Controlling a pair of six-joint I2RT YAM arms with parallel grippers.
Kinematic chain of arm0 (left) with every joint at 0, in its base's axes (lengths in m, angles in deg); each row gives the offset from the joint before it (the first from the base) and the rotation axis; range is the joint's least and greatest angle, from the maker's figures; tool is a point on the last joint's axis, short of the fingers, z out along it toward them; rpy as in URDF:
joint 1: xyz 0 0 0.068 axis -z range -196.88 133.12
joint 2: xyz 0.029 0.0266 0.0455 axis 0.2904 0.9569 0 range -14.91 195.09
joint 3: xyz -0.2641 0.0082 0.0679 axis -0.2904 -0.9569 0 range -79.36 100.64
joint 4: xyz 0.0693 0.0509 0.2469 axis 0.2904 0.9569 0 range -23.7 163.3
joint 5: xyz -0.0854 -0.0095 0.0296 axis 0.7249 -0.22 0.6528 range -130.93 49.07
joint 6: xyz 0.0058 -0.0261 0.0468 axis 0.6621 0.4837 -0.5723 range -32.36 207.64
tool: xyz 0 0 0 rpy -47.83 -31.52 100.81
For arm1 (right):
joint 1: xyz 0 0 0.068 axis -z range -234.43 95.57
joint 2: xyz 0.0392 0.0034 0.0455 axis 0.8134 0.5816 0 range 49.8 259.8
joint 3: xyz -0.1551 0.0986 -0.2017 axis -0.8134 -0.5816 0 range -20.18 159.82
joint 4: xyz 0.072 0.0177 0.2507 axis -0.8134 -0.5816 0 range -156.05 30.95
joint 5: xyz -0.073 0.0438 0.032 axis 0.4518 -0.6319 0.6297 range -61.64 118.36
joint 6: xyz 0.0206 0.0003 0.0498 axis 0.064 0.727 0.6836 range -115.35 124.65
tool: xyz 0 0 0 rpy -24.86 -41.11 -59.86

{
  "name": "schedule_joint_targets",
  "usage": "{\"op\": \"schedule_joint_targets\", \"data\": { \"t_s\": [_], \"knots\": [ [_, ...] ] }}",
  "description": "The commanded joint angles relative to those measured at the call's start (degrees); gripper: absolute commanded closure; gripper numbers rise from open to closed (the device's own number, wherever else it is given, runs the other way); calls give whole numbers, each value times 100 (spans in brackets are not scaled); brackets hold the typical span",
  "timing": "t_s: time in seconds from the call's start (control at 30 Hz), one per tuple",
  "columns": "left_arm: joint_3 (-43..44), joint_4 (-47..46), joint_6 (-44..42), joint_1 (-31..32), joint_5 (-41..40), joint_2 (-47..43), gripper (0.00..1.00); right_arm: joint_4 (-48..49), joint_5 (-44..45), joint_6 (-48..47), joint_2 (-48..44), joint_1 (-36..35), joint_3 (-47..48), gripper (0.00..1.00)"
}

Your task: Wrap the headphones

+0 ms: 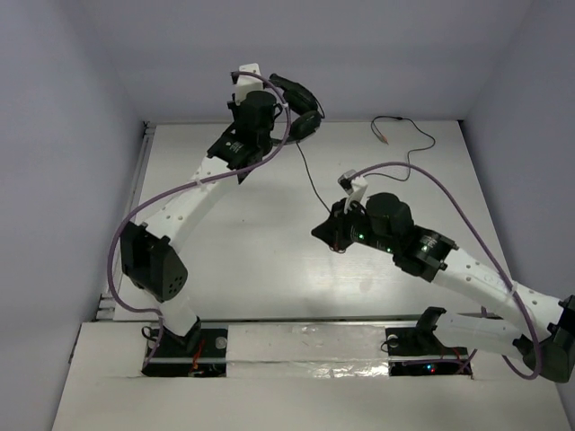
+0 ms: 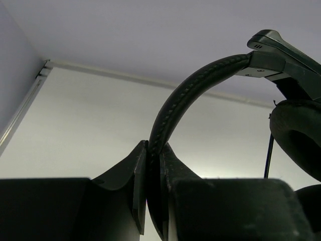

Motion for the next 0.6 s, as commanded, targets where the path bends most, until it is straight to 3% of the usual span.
{"op": "schedule_joint_targets", "data": {
  "t_s": [0.0, 0.27, 0.57],
  "knots": [
    [-123, -487, -194, 198, -491, 38, 100, -1036, 318, -442, 31, -72, 869, 100],
    [-894, -197, -344, 804, -914, 127, 100, -1880, 1459, -899, 304, -72, 2407, 100],
    [-1984, 128, -63, 1148, -63, -769, 100, -1645, 2243, -1453, 1051, -72, 3191, 100]
  ]
}}
